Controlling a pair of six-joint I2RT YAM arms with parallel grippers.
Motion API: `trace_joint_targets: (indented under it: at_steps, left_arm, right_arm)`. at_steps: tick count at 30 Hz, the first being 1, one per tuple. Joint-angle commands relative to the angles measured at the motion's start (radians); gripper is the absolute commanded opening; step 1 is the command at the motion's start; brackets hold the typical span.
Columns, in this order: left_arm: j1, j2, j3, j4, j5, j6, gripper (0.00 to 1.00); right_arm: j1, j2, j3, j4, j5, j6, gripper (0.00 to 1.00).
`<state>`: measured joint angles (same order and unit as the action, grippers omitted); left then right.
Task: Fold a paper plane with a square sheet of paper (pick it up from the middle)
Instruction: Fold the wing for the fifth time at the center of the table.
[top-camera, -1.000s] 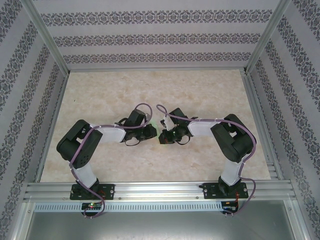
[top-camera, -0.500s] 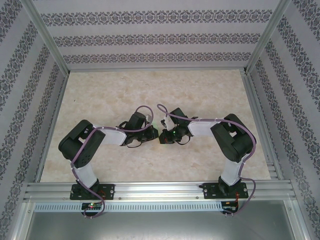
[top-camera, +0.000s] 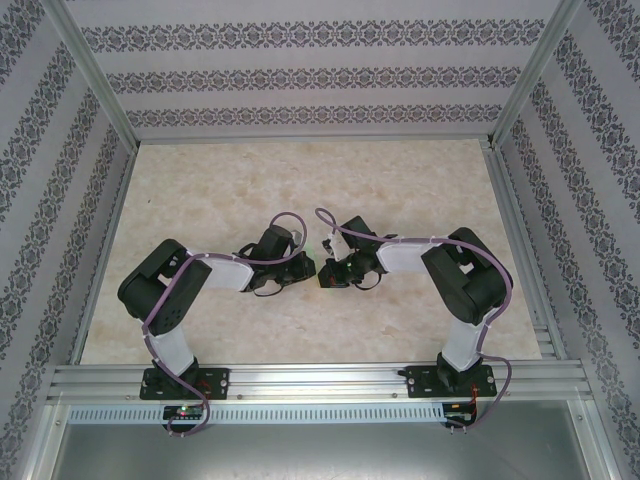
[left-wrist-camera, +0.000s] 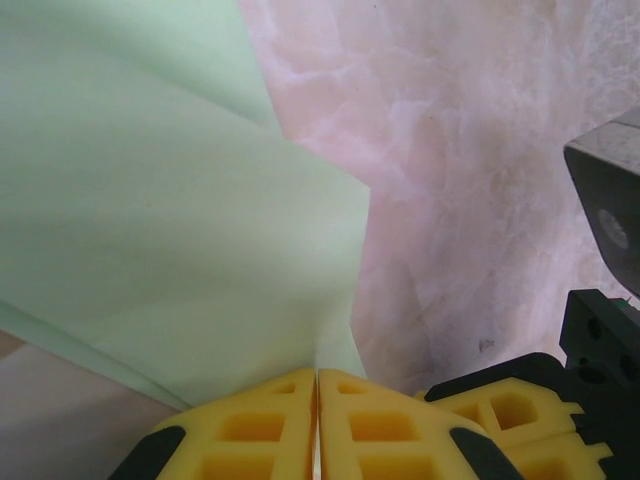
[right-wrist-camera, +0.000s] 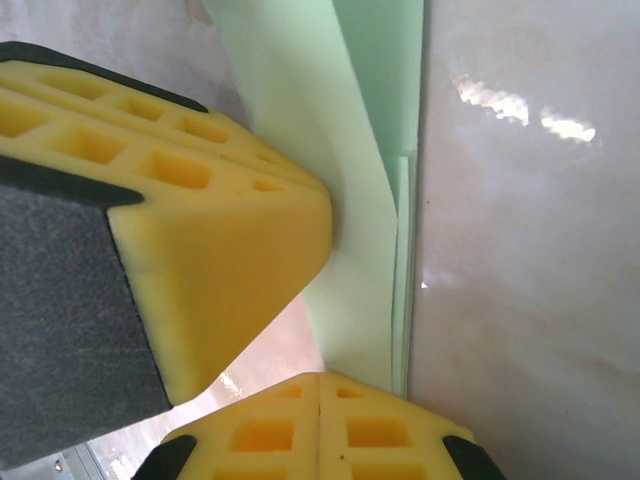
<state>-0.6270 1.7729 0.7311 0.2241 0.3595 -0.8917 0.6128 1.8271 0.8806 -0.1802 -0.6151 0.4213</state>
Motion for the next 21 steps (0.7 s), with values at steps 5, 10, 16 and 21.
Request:
trace_joint_targets:
  at_steps: [5, 10, 16, 21]
  left_arm:
    - [0.093, 0.002, 0.029, -0.143, -0.118, 0.043, 0.11]
    - [0.141, 0.024, 0.055, -0.173, -0.119, 0.063, 0.11]
    - [0.199, 0.04, 0.082, -0.2, -0.122, 0.096, 0.11]
    - [0.231, 0.042, 0.091, -0.222, -0.138, 0.109, 0.11]
  right_arm:
    - [-0.013, 0.036, -0.065, -0.087, 0.074, -0.019, 0.04]
    - [-0.015, 0.041, -0.074, -0.084, 0.074, -0.021, 0.04]
    - [-0.015, 0.044, -0.072, -0.086, 0.073, -0.024, 0.04]
    - [-0.015, 0.046, -0.071, -0.087, 0.075, -0.024, 0.04]
